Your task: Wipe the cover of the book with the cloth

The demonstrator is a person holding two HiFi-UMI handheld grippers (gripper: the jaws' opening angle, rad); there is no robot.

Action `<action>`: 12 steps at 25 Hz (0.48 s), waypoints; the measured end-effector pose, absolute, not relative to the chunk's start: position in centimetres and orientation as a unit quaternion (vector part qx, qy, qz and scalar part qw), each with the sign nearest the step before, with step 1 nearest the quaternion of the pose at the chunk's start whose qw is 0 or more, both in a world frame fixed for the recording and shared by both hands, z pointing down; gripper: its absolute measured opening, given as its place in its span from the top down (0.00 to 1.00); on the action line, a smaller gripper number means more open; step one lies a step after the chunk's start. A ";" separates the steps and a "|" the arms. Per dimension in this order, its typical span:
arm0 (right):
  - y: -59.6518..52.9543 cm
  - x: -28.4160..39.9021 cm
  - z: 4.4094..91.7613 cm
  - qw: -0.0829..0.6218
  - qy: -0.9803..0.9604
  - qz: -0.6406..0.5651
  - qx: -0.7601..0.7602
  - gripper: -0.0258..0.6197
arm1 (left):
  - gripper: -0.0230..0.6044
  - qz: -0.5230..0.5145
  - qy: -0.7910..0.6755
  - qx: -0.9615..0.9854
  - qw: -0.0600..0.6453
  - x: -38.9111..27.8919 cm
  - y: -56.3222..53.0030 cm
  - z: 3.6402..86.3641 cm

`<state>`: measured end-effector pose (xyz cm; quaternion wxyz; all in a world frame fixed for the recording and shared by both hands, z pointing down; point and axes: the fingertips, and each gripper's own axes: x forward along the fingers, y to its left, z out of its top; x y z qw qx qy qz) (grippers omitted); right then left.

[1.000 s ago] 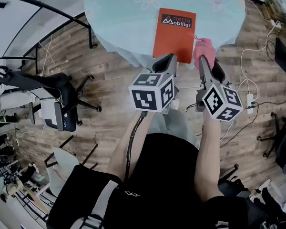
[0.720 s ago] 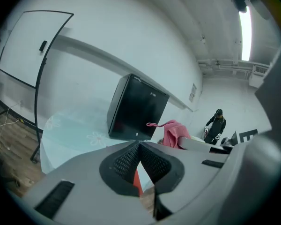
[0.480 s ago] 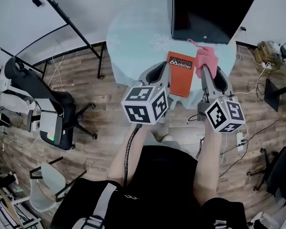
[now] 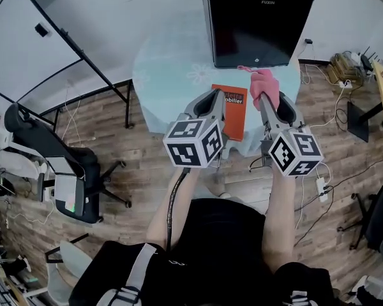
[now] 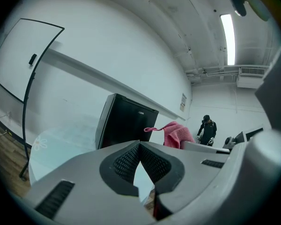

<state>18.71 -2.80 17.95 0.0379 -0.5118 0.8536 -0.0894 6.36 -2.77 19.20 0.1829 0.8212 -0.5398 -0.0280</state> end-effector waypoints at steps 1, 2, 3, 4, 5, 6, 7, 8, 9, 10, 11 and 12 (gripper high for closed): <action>-2.9 19.0 17.9 0.039 0.853 -0.091 -0.512 0.73 | 0.94 -0.025 -0.537 0.823 0.183 6.8 -2.9 19.2; -2.9 19.3 17.9 0.040 0.852 -0.092 -0.513 0.73 | 0.94 -0.022 -0.535 0.825 0.182 7.3 -3.0 19.2; -3.0 19.6 18.0 0.040 0.851 -0.094 -0.515 0.73 | 0.94 -0.021 -0.532 0.827 0.181 7.7 -3.1 19.2; -3.0 19.8 18.1 0.041 0.850 -0.095 -0.516 0.73 | 0.94 -0.019 -0.530 0.829 0.181 8.0 -3.2 19.2; -3.0 20.0 18.1 0.040 0.849 -0.095 -0.518 0.73 | 0.94 -0.019 -0.528 0.830 0.180 8.3 -3.3 19.2; -3.1 20.1 18.2 0.039 0.849 -0.096 -0.519 0.73 | 0.94 -0.019 -0.527 0.830 0.180 8.4 -3.4 19.1; -3.1 20.2 18.2 0.038 0.848 -0.096 -0.519 0.73 | 0.94 -0.019 -0.527 0.830 0.180 8.5 -3.5 19.1; -3.1 20.3 18.2 0.039 0.849 -0.097 -0.519 0.73 | 0.94 -0.018 -0.528 0.830 0.180 8.6 -3.5 19.0; -3.1 20.3 18.1 0.042 0.850 -0.098 -0.517 0.73 | 0.94 -0.017 -0.528 0.830 0.180 8.6 -3.4 19.0; -3.1 20.3 18.0 0.047 0.851 -0.100 -0.514 0.73 | 0.94 -0.015 -0.529 0.829 0.179 8.7 -3.4 19.0; -3.1 20.3 18.0 0.050 0.851 -0.101 -0.513 0.73 | 0.94 -0.012 -0.530 0.829 0.178 8.7 -3.4 19.0; -3.2 20.4 18.0 0.050 0.852 -0.101 -0.512 0.73 | 0.94 -0.009 -0.530 0.829 0.176 8.8 -3.4 19.0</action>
